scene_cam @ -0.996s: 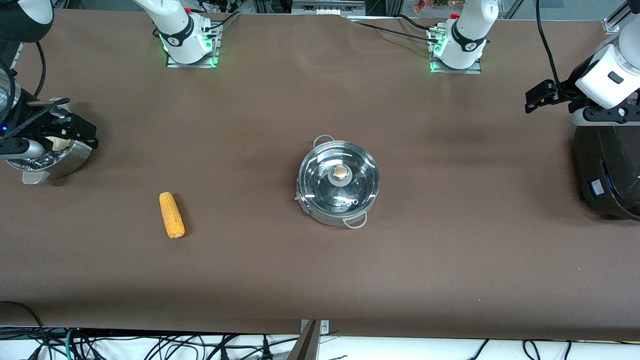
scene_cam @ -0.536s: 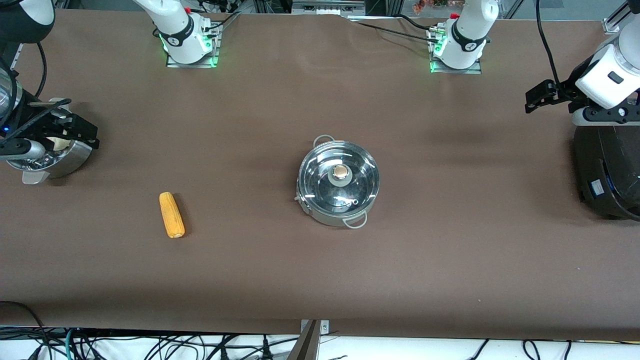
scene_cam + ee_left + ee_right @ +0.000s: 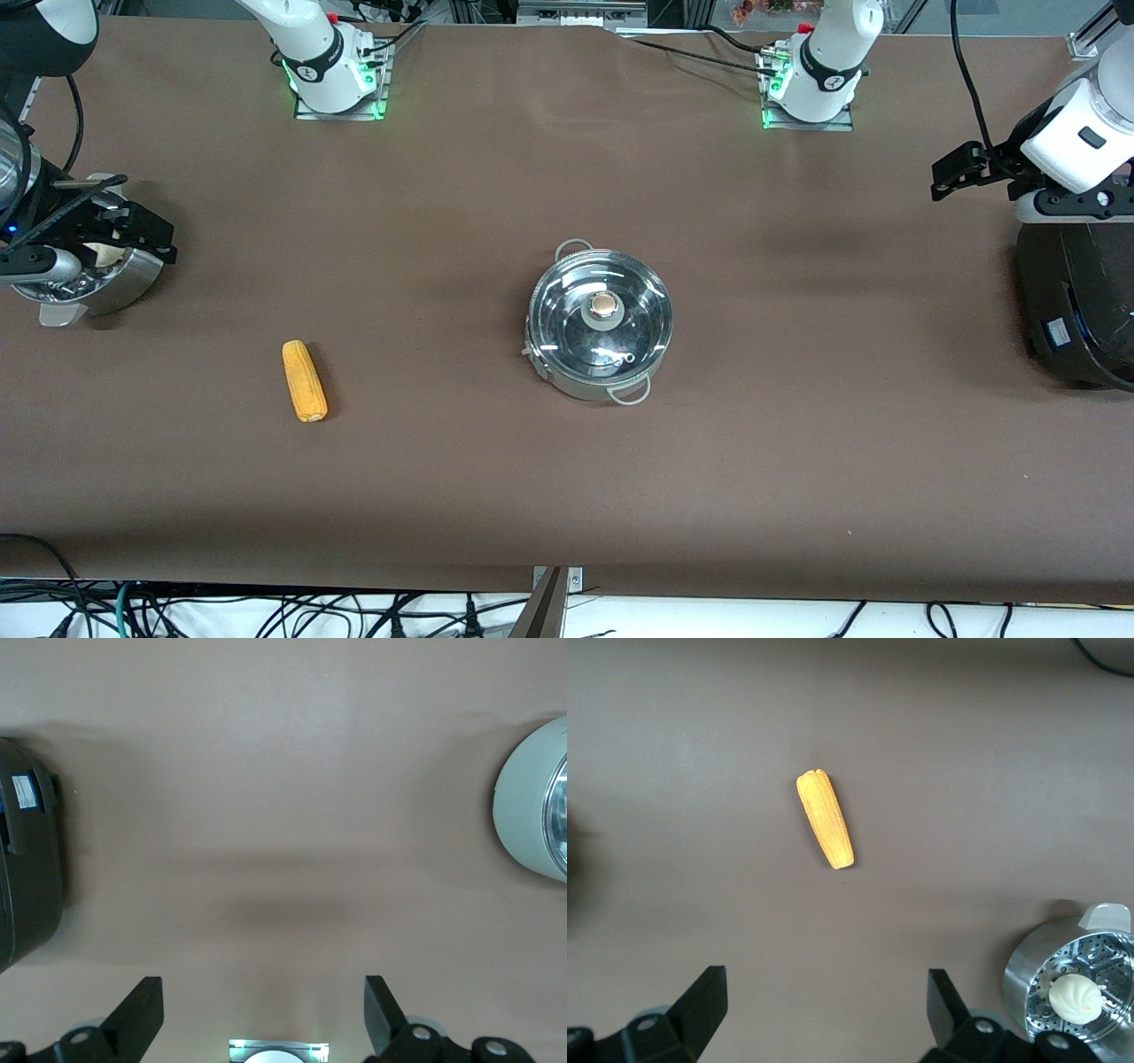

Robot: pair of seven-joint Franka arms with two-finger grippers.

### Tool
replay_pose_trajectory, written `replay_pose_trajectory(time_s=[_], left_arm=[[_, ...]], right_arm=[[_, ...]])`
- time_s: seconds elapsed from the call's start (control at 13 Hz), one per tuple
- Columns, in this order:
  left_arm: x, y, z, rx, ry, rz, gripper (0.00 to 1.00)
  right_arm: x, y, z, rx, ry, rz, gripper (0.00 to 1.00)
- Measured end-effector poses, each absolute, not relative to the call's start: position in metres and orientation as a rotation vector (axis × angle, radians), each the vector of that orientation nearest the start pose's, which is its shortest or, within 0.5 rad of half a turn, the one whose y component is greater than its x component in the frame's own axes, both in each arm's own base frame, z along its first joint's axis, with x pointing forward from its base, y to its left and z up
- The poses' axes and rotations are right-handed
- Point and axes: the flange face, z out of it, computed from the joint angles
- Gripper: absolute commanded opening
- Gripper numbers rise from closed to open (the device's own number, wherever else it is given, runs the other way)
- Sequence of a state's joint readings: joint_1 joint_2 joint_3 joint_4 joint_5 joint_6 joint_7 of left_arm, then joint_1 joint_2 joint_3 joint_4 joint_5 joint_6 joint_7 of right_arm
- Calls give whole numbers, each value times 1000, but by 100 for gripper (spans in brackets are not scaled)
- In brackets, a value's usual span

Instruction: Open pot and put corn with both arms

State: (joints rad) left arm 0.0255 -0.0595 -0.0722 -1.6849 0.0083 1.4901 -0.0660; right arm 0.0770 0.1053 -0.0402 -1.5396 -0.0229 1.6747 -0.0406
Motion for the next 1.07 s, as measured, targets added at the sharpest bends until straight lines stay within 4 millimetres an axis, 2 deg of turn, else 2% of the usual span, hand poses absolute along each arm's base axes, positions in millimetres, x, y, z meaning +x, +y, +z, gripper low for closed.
replay_pose_trajectory(time_s=[1.07], left_arm=[[521, -33, 593, -3108, -5, 252, 100]], right_arm=[[594, 22, 586, -3166, -128, -29, 100]])
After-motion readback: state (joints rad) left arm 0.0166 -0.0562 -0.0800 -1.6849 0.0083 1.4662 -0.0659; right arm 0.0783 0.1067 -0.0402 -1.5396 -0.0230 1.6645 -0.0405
